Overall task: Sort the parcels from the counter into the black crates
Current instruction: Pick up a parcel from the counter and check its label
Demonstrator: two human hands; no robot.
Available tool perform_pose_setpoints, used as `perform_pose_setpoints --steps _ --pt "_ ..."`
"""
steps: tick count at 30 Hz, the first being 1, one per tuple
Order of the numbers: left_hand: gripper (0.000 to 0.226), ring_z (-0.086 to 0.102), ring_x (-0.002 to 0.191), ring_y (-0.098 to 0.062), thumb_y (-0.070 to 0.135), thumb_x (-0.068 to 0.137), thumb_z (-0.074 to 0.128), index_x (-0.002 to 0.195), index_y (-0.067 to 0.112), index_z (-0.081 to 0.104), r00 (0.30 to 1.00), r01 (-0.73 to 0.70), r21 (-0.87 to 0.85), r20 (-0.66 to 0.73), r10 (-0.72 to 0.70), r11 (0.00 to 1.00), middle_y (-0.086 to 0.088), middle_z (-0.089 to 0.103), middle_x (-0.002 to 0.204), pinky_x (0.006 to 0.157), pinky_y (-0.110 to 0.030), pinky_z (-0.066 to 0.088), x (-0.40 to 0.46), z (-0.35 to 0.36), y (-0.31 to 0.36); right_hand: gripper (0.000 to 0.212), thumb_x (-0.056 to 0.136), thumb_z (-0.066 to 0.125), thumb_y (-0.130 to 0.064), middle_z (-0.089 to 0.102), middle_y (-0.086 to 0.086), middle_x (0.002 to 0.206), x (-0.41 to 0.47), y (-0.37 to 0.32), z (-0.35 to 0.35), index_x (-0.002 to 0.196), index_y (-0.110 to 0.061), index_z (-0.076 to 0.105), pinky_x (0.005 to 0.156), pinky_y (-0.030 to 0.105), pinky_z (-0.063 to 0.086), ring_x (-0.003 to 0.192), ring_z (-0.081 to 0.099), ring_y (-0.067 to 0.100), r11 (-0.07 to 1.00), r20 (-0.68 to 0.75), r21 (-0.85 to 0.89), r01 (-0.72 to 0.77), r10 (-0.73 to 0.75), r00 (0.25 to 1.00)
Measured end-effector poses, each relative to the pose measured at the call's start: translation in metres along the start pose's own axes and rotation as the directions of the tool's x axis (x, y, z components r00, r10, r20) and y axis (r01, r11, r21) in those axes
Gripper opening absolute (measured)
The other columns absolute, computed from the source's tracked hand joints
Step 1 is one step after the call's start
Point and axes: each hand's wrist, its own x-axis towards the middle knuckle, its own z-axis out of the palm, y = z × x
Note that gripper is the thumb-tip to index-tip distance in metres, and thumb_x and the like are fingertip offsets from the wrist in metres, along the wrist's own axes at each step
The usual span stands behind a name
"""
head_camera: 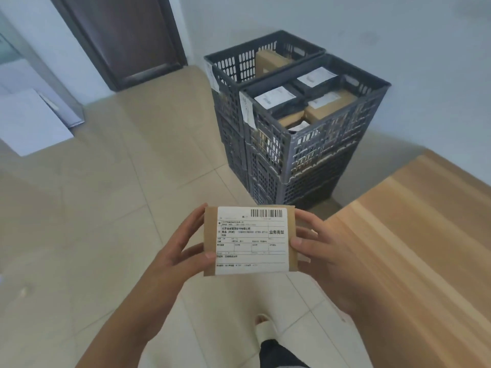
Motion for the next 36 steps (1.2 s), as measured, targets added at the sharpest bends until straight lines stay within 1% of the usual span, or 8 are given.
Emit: perform_pose_setpoints --steps 4,11,16,18,21,25,30,36 --pt "0.077 0.060 0.130 -0.009 0.042 0.074 0.071 0.144 0.059 0.044 0.996 0.015 -0.050 -0.089 -0.020 0.999 0.031 0.050 0.148 0.116 -0.057 0.035 0.044 -0.039 0.002 0.058 0.077 0.075 -0.022 0.072 0.008 0.126 0.074 -0.020 0.022 0.133 -0.027 0.063 0.098 0.053 0.056 0.116 0.070 0.030 0.997 0.081 -0.046 -0.057 0.060 0.995" --pt "0.074 0.062 0.128 -0.012 0.047 0.067 0.075 0.135 0.061 0.052 0.985 0.049 -0.175 -0.153 -0.077 0.983 0.025 0.057 0.144 0.111 -0.054 0.044 0.142 -0.121 -0.003 0.063 0.073 0.079 -0.022 0.072 0.007 0.125 0.203 -0.051 0.064 0.133 -0.027 0.065 0.090 0.044 0.056 0.116 0.070 0.029 0.983 0.145 -0.151 -0.104 0.126 0.981" --pt "0.078 0.064 0.126 -0.015 0.046 0.061 0.081 0.134 0.058 0.056 0.996 0.041 -0.225 -0.068 -0.058 0.974 0.013 0.065 0.138 0.112 -0.052 0.042 0.245 -0.187 0.018 0.074 0.064 0.083 -0.028 0.069 0.015 0.129 0.297 -0.091 0.096 0.136 -0.024 0.065 0.085 0.040 0.057 0.114 0.070 0.035 0.981 0.122 -0.176 -0.081 0.103 0.987" --pt "0.077 0.064 0.125 -0.016 0.044 0.063 0.081 0.135 0.056 0.056 0.998 0.041 -0.229 -0.027 -0.049 0.973 0.012 0.065 0.137 0.110 -0.050 0.043 0.287 -0.213 0.034 0.071 0.065 0.081 -0.025 0.069 0.016 0.127 0.332 -0.115 0.110 0.134 -0.023 0.066 0.081 0.041 0.060 0.108 0.072 0.037 0.980 0.101 -0.182 -0.080 0.099 0.990" --pt "0.076 0.065 0.123 -0.019 0.041 0.065 0.080 0.136 0.054 0.055 0.997 0.047 -0.212 0.064 -0.034 0.976 0.009 0.065 0.138 0.105 -0.047 0.047 0.350 -0.247 0.058 0.058 0.074 0.074 -0.016 0.070 0.017 0.127 0.377 -0.142 0.127 0.131 -0.024 0.068 0.099 0.055 0.057 0.112 0.071 0.037 0.983 0.030 -0.172 -0.057 0.063 0.998" --pt "0.073 0.069 0.117 -0.018 0.039 0.062 0.079 0.131 0.053 0.059 0.984 0.047 -0.154 0.175 -0.020 0.987 0.008 0.067 0.135 0.094 -0.039 0.049 0.437 -0.272 0.091 0.058 0.076 0.070 -0.015 0.070 0.014 0.126 0.427 -0.168 0.130 0.133 -0.025 0.066 0.100 0.050 0.056 0.114 0.070 0.033 0.988 -0.070 -0.142 -0.054 0.044 0.997" --pt "0.074 0.067 0.120 -0.021 0.035 0.062 0.082 0.131 0.051 0.060 0.960 0.018 -0.060 0.282 0.000 0.998 0.008 0.067 0.134 0.091 -0.034 0.052 0.538 -0.284 0.119 0.071 0.074 0.077 -0.034 0.072 0.009 0.127 0.495 -0.198 0.112 0.141 -0.024 0.057 0.096 0.047 0.053 0.116 0.070 0.028 0.994 -0.149 -0.082 -0.067 0.054 0.987" --pt "0.072 0.065 0.123 -0.022 0.034 0.064 0.082 0.132 0.050 0.060 0.935 -0.002 0.062 0.355 -0.020 0.998 0.009 0.066 0.137 0.092 -0.041 0.056 0.665 -0.299 0.151 0.080 0.066 0.079 -0.046 0.073 -0.002 0.127 0.615 -0.243 0.082 0.140 -0.026 0.056 0.101 0.041 0.051 0.117 0.070 0.020 0.968 -0.069 -0.228 -0.105 0.091 0.993"
